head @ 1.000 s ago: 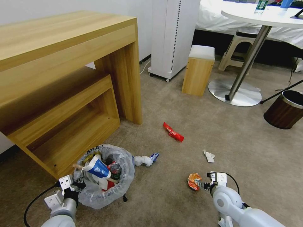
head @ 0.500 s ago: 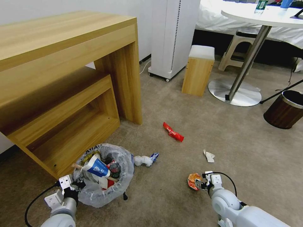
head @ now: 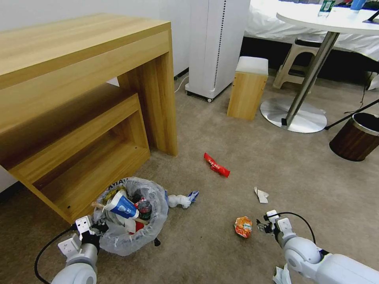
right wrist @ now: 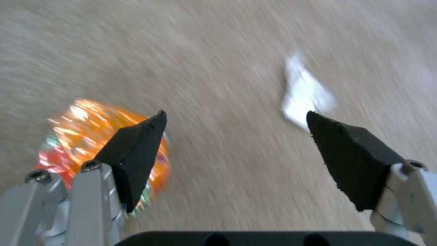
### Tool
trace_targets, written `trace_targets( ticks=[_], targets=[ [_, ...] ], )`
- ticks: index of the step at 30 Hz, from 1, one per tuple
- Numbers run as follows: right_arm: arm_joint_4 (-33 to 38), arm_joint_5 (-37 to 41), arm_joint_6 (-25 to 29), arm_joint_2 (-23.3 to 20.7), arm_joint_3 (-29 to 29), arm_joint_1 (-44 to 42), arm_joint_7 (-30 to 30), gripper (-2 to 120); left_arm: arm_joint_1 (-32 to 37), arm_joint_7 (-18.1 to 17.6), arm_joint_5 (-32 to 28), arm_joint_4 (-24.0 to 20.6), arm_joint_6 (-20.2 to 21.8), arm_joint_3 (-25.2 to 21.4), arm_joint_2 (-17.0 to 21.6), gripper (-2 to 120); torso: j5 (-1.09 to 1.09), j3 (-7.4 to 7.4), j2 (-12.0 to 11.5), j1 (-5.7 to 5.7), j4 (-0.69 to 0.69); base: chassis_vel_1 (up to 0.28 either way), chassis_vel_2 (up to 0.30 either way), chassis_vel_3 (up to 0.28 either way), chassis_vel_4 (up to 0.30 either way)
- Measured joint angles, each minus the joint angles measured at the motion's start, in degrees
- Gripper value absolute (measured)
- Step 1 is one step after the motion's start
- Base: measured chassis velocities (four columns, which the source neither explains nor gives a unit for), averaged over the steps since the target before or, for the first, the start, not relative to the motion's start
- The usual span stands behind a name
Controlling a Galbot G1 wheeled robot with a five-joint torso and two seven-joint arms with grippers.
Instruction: Pick up the trash bin and place the garbage on the floor into it.
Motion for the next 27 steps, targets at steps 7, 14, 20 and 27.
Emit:
trace_targets(
  ticks=[7, 14, 20, 27],
  targets=[
    [-6.5, -5.6, 9.1, 0.7, -1.5, 1.8, -9.3, 76, 0.1, 0.0, 0.2, 0.0, 0.0, -0.1, -0.3, 1, -0.01, 0.0, 0.0, 0.0, 0.0, 0.0, 0.0, 0.0, 0.0],
    [-8.1, -6.7, 11.0, -1.0, -2.1, 2.1, -11.8, 69, -0.3, -0.1, 0.5, 0.1, 0.0, 0.1, -0.7, 1, -0.03, 0.0, 0.0, 0.0, -0.01, 0.0, 0.0, 0.0, 0.0],
    [-12.7, -7.6, 12.7, -0.2, -2.4, 3.0, -14.2, 71, -0.6, -0.1, 1.0, 0.4, 0.0, 0.8, -1.2, 1, -0.02, 0.0, 0.0, 0.0, -0.01, 0.0, 0.0, 0.0, 0.0],
    [-16.9, -8.2, 15.5, 2.1, -2.9, 4.8, -17.6, 70, -0.8, -0.1, 1.2, 0.8, 0.0, 1.0, -1.5, 1, -0.01, -0.01, 0.0, 0.0, 0.01, 0.0, 0.0, 0.0, 0.0]
  ],
)
